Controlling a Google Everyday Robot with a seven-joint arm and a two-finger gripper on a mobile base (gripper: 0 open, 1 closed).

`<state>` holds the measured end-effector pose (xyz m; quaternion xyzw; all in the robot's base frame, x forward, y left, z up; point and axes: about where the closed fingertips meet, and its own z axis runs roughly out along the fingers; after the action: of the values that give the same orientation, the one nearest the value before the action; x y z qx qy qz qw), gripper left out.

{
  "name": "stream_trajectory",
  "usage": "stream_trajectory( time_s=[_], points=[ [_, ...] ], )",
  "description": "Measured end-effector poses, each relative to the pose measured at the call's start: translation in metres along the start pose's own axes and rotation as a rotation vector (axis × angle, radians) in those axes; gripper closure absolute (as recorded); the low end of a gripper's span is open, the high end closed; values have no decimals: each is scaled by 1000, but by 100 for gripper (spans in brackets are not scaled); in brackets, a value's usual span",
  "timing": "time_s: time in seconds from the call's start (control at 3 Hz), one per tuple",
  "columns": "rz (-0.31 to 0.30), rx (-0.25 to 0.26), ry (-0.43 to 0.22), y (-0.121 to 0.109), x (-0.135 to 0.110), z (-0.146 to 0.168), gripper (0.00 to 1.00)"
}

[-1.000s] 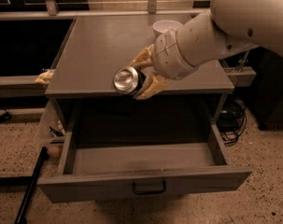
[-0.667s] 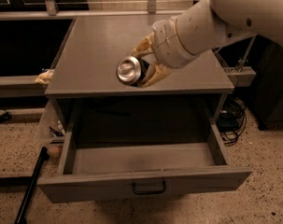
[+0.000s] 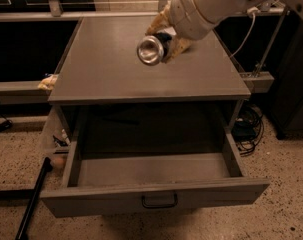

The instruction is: Pick pepsi can from top drawer and place on counter

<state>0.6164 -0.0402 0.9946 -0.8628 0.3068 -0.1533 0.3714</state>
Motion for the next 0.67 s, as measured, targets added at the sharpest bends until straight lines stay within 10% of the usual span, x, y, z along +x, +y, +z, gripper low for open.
stream_trajectory(
  time_s=[0.67],
  points=[
    [-63, 14, 7, -9, 0, -7, 100]
  ],
)
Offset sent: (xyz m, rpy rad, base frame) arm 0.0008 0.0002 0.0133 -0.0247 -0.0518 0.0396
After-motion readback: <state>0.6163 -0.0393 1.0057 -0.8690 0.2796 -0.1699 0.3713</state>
